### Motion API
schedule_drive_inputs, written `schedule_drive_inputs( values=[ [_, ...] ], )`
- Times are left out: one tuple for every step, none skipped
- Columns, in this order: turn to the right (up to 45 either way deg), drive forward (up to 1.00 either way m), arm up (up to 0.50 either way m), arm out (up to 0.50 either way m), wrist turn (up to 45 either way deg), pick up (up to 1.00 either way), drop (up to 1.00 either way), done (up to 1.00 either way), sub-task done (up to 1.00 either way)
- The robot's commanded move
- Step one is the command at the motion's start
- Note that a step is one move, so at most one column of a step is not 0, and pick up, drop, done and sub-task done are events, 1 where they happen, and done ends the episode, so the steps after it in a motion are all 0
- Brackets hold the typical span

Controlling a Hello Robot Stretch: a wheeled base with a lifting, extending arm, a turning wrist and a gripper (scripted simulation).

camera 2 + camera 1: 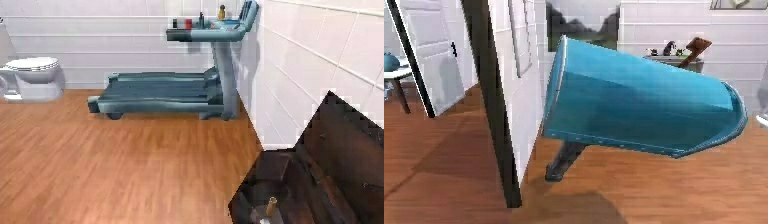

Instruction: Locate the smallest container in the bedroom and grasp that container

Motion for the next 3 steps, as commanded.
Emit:
schedule_drive_inputs(
  values=[
    [-24.0, 0.00, 0.00, 0.00, 0.0, 0.00, 0.00, 0.00, 0.00],
    [0.0, 0.65, 0.00, 0.00, 0.0, 0.00, 0.00, 0.00, 0.00],
    [-30.0, 0.00, 0.00, 0.00, 0.0, 0.00, 0.00, 0.00, 0.00]
  ],
)
